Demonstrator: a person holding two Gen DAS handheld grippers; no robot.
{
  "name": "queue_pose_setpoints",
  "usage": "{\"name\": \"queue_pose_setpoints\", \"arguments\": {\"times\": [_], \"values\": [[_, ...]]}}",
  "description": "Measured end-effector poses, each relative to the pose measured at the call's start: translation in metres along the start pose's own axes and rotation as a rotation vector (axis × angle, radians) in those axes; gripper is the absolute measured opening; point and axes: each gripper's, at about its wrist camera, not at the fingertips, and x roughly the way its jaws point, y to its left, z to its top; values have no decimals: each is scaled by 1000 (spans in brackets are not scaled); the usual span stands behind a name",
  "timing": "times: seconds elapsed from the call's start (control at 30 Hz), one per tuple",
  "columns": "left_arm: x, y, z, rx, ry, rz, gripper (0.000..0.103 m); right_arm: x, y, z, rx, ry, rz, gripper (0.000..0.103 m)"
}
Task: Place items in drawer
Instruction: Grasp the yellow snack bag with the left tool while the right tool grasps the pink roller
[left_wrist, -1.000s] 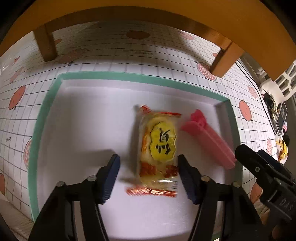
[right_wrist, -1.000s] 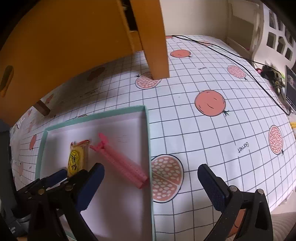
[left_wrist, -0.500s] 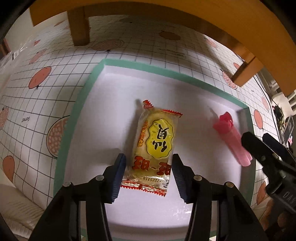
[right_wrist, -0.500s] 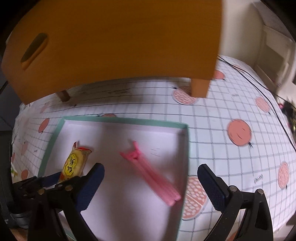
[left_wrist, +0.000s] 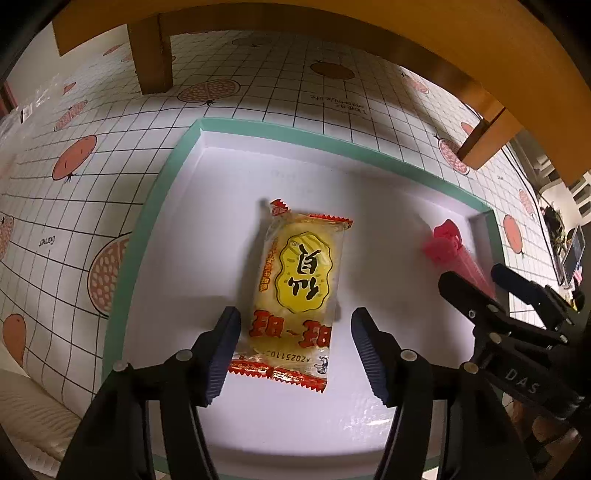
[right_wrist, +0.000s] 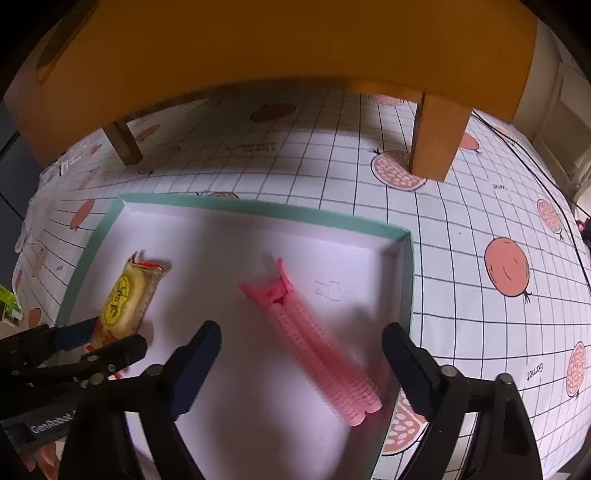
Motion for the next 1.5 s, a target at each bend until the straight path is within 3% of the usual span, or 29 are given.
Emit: {"name": "queue_pose_setpoints", "arguments": {"times": [0.2, 0.37, 0.63, 1.07, 1.17, 1.33, 1.5], "values": [[-1, 2, -1, -17, -4, 4, 64, 4, 4, -2, -4, 32, 27, 82], [-1, 6, -1, -42, -20, 13, 64, 7, 4, -9, 32, 98, 67, 81], [1, 7, 2, -33, -38, 32, 64, 3, 10, -16, 60, 127, 131, 79], [4, 1, 6, 0, -49, 23, 79, 9, 9, -9, 49, 78, -12, 71], [5, 1, 6, 3, -50, 26, 79, 10, 8, -9, 29, 73, -47, 63], [10, -3, 8, 33, -54, 139, 79, 9, 6, -10, 11, 68, -77, 58], [12, -1, 6, 57, -61, 161, 78, 8, 6, -9, 4, 53, -82, 57]]}}
